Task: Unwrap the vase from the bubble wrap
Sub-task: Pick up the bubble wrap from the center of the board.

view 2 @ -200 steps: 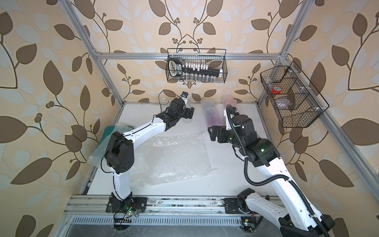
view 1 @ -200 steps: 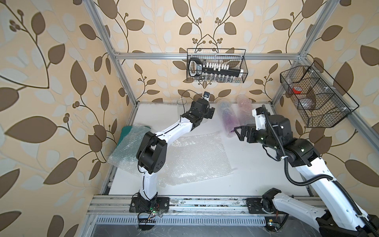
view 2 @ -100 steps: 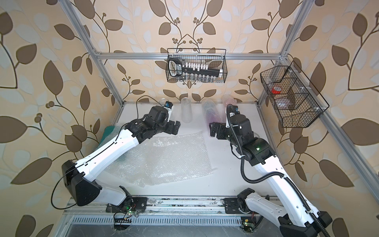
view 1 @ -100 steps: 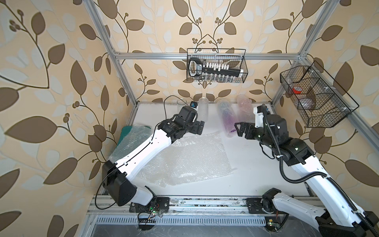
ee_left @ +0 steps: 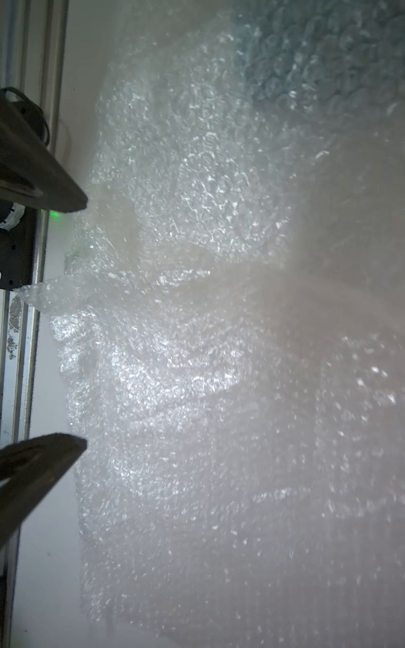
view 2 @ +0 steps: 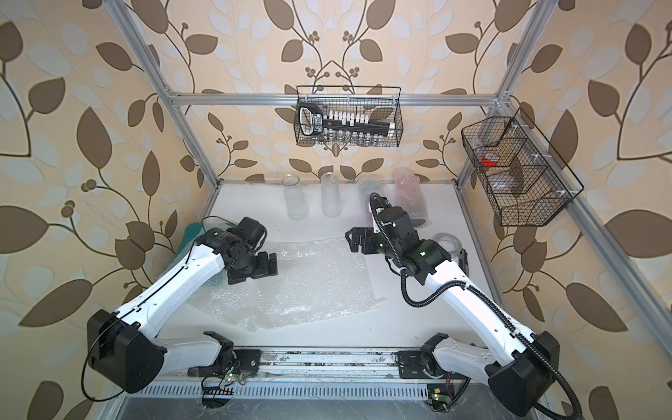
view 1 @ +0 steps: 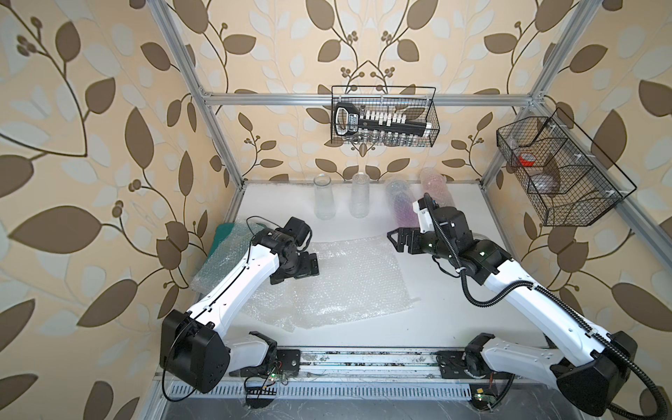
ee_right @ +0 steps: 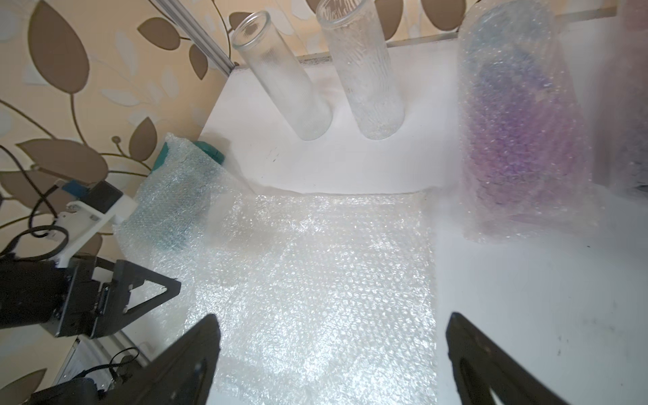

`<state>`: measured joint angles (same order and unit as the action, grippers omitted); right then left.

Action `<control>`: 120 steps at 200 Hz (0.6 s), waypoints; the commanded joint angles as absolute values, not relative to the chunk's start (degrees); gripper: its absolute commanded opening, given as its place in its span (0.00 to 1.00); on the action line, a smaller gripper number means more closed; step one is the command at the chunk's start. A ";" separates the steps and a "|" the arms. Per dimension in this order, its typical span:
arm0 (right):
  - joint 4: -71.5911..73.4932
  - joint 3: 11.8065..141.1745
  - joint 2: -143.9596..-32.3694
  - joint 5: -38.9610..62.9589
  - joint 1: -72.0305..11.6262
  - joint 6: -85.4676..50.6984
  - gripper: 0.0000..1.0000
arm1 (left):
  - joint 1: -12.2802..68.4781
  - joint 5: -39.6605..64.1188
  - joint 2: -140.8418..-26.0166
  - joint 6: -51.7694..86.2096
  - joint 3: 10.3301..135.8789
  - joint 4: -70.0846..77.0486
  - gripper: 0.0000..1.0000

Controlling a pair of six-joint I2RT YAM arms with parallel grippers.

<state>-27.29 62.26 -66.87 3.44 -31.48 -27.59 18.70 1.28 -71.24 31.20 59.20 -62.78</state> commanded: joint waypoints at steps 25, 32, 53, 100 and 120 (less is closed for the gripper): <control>-28.17 65.71 -69.95 9.52 -31.62 -23.82 0.99 | 16.01 5.11 -71.39 31.36 53.74 -56.09 0.97; -28.56 66.00 -70.07 9.90 -31.63 -23.69 0.99 | 16.00 5.27 -72.23 31.42 53.18 -54.98 0.95; -30.07 66.36 -70.00 10.84 -31.69 -23.45 0.99 | 16.01 5.83 -73.60 31.63 49.80 -50.99 0.91; -30.35 65.30 -68.86 10.68 -31.68 -24.00 0.99 | 15.47 3.04 -77.62 33.36 46.54 -46.02 0.84; -30.06 65.60 -69.57 10.57 -31.90 -24.71 0.99 | 15.47 4.98 -79.38 33.66 46.00 -43.08 0.81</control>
